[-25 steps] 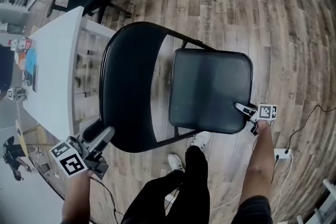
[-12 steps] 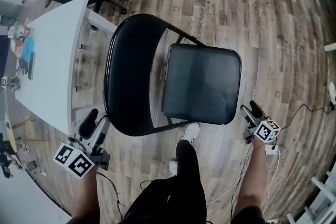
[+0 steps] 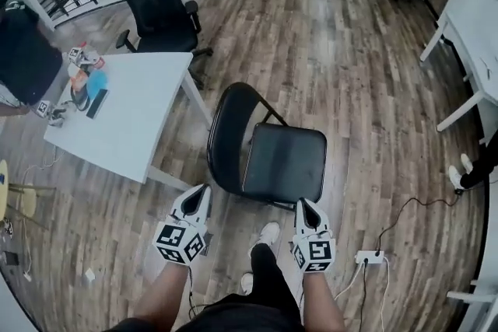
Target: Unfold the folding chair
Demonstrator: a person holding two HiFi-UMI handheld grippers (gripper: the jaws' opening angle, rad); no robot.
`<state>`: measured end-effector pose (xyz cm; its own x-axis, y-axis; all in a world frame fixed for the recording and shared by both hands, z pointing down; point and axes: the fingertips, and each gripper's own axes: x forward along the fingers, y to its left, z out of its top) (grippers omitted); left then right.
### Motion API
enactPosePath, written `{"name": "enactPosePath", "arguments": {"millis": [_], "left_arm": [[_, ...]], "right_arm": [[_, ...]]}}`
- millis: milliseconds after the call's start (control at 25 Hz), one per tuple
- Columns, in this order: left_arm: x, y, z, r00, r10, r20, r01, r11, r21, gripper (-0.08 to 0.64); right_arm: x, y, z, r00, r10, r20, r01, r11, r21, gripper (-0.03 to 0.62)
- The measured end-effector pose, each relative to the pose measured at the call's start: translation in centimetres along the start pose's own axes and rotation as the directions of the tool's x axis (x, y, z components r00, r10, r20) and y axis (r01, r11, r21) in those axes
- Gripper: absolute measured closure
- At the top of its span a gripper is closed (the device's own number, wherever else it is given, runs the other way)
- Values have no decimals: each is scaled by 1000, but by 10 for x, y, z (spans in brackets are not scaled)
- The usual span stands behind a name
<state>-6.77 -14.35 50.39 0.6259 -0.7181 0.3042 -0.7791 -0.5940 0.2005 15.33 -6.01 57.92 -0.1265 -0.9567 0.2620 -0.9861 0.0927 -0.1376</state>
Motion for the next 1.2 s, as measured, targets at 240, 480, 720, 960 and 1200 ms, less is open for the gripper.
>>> {"name": "enactPosePath", "arguments": {"millis": [240, 480, 720, 960, 1200], "left_arm": [[-100, -61, 3, 999, -40, 36, 40, 999, -4, 554], [-159, -98, 14, 996, -67, 64, 67, 998, -4, 555], [-197, -136, 12, 998, -26, 64, 23, 999, 46, 555], [-218, -194, -1, 998, 34, 56, -36, 998, 41, 554], [-228, -225, 0, 992, 97, 79, -100, 995, 27, 554]], "right_arm": [[-101, 89, 51, 999, -25, 43, 27, 999, -32, 577], [-155, 133, 77, 999, 9, 53, -1, 988, -154, 578], [-194, 155, 88, 993, 88, 75, -73, 980, -184, 578], [-234, 138, 93, 983, 162, 86, -142, 969, -201, 578], [-258, 118, 96, 977, 188, 96, -164, 963, -216, 578]]}}
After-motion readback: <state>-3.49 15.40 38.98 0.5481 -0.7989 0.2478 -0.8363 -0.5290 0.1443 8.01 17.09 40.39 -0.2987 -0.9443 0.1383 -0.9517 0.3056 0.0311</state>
